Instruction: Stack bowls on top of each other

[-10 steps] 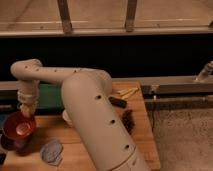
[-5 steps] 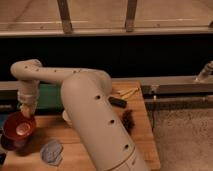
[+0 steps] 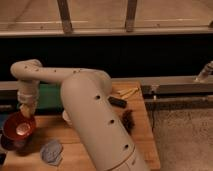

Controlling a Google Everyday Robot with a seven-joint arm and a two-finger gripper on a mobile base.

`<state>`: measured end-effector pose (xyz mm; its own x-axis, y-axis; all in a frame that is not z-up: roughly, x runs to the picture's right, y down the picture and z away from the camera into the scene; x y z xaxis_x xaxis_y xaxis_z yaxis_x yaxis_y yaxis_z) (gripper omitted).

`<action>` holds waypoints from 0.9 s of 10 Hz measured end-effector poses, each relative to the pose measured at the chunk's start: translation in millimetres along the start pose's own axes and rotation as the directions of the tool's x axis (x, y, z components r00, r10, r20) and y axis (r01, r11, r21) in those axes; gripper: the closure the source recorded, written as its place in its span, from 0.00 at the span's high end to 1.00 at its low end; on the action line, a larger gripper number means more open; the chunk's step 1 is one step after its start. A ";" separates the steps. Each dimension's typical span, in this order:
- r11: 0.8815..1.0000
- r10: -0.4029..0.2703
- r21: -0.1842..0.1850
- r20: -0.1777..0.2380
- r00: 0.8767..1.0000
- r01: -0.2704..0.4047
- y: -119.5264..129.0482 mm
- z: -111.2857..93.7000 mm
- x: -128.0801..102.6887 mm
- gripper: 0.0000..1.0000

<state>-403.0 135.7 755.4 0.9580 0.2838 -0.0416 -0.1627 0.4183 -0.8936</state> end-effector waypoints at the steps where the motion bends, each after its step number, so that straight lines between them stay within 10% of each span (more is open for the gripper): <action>1: 1.000 -0.001 0.000 -0.001 1.000 0.001 0.4 0.4 -0.3 0.01; 4: 0.994 0.078 0.070 0.021 0.997 -0.079 -0.8 -17.2 19.8 0.05; 9: 0.945 0.230 0.223 0.073 0.970 -0.241 11.9 -61.0 119.5 0.00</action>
<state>-276.0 122.0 712.6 0.8748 0.4349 -0.2135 -0.4372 0.5188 -0.7346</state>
